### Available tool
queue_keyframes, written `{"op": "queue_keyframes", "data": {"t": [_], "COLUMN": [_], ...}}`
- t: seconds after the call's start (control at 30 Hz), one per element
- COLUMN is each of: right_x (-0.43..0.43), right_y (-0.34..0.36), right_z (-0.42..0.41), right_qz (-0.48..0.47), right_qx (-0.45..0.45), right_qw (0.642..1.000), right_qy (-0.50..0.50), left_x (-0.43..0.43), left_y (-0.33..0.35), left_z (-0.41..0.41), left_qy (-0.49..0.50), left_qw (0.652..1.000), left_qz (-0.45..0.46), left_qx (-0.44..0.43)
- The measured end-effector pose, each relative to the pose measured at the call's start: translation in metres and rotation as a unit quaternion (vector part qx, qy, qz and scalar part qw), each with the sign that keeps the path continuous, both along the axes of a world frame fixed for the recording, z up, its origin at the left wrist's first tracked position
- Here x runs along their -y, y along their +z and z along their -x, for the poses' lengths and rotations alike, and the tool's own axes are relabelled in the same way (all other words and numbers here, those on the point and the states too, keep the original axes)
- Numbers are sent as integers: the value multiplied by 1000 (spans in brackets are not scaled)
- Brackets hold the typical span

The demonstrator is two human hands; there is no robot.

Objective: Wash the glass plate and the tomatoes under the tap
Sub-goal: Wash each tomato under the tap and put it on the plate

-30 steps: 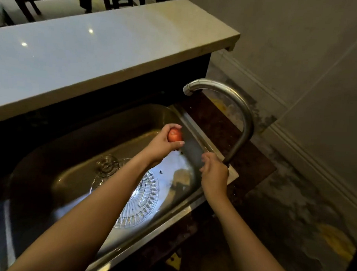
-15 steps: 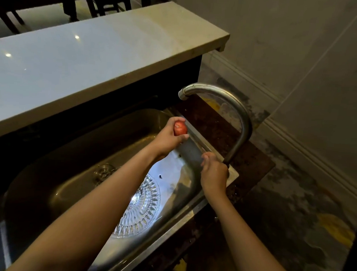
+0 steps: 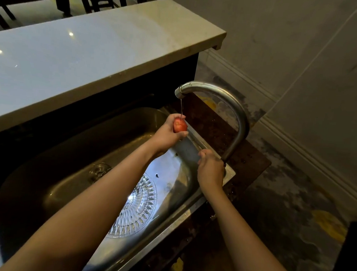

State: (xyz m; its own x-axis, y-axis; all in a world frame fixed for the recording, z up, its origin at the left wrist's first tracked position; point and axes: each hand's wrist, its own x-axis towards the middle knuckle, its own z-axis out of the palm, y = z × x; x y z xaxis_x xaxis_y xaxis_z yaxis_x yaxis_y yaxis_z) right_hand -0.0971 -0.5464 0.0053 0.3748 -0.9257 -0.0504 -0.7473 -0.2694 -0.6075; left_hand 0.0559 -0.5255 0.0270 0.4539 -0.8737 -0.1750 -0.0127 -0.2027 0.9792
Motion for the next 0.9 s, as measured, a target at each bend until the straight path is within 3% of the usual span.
{"op": "queue_keyframes", "data": {"t": [0.13, 0.23, 0.3, 0.33, 0.4, 0.47, 0.6, 0.77, 0.9], "right_x": [1, -2, -1, 3, 17, 32, 41, 25, 36], "right_y": [11, 27, 42, 48, 59, 63, 61, 47, 51], "right_z": [5, 1, -9, -18, -38, -55, -67, -73, -80], "right_qz": [-48, 50, 81, 36, -139, -255, -289, -259, -290], "right_qx": [30, 23, 85, 123, 185, 185, 219, 206, 287], "right_qw": [998, 995, 990, 989, 972, 949, 932, 938, 913], "right_qy": [28, 82, 79, 69, 33, 20, 19, 101, -1], "left_x": [3, 6, 8, 8, 12, 16, 16, 16, 22], "left_y": [-1, 4, 5, 6, 9, 11, 9, 6, 9], "left_z": [2, 5, 4, 6, 11, 16, 12, 10, 22], "left_qy": [9, 47, 73, 85, 96, 62, 20, 207, 185], "left_qw": [998, 979, 972, 971, 975, 982, 986, 972, 972], "left_qz": [12, 57, 71, 75, 80, 80, 77, 36, 48], "left_qx": [-63, -188, -213, -210, -184, -156, -148, -105, -136]}}
